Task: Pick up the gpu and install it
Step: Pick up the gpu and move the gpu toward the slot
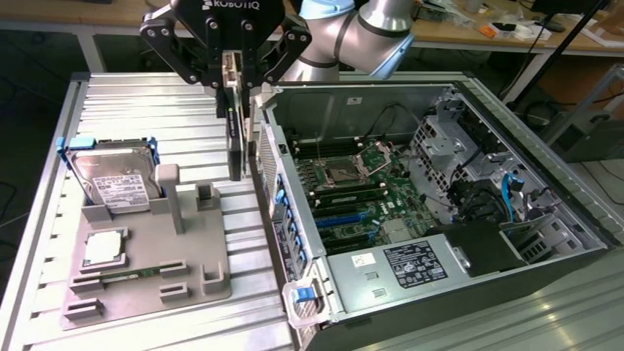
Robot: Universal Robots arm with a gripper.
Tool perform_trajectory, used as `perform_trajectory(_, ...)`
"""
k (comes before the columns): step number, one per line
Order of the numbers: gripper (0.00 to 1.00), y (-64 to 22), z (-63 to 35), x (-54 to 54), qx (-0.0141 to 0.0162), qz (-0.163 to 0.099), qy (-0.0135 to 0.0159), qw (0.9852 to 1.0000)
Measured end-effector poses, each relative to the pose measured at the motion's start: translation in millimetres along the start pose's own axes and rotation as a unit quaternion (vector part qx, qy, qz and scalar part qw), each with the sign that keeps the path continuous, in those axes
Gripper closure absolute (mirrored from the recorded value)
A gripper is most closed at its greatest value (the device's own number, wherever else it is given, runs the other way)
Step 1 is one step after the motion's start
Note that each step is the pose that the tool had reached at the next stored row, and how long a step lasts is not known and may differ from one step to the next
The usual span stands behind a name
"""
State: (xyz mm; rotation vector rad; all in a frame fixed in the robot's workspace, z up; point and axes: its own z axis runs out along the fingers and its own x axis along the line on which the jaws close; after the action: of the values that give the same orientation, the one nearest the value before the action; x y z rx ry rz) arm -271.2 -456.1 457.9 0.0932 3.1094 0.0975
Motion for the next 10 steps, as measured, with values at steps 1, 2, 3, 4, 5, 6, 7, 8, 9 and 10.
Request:
perform_trajectory(1,0.73,0.0,0.1,-0.6,0.0000,0.000,0.0000,1.0000)
perform_trajectory(2,0.73,0.1,0.0,-1.3,0.0000,0.000,0.0000,1.0000)
perform_trajectory(3,0.73,0.1,0.1,-2.4,0.0000,0.000,0.0000,1.0000)
perform_trajectory(4,0.73,0.2,0.1,-3.0,0.0000,0.000,0.0000,1.0000)
perform_trajectory(5,0.73,0.2,0.1,-3.7,0.0000,0.000,0.0000,1.0000)
perform_trajectory(6,0.73,0.3,0.1,-4.4,0.0000,0.000,0.0000,1.0000)
perform_trajectory(7,0.73,0.3,0.1,-5.1,0.0000,0.000,0.0000,1.0000)
perform_trajectory(8,0.73,0.3,0.2,-5.9,0.0000,0.000,0.0000,1.0000)
perform_trajectory(9,0.73,0.4,0.2,-6.7,0.0000,0.000,0.0000,1.0000)
perform_trajectory(10,0.73,0.5,0.2,-7.5,0.0000,0.000,0.0000,1.0000)
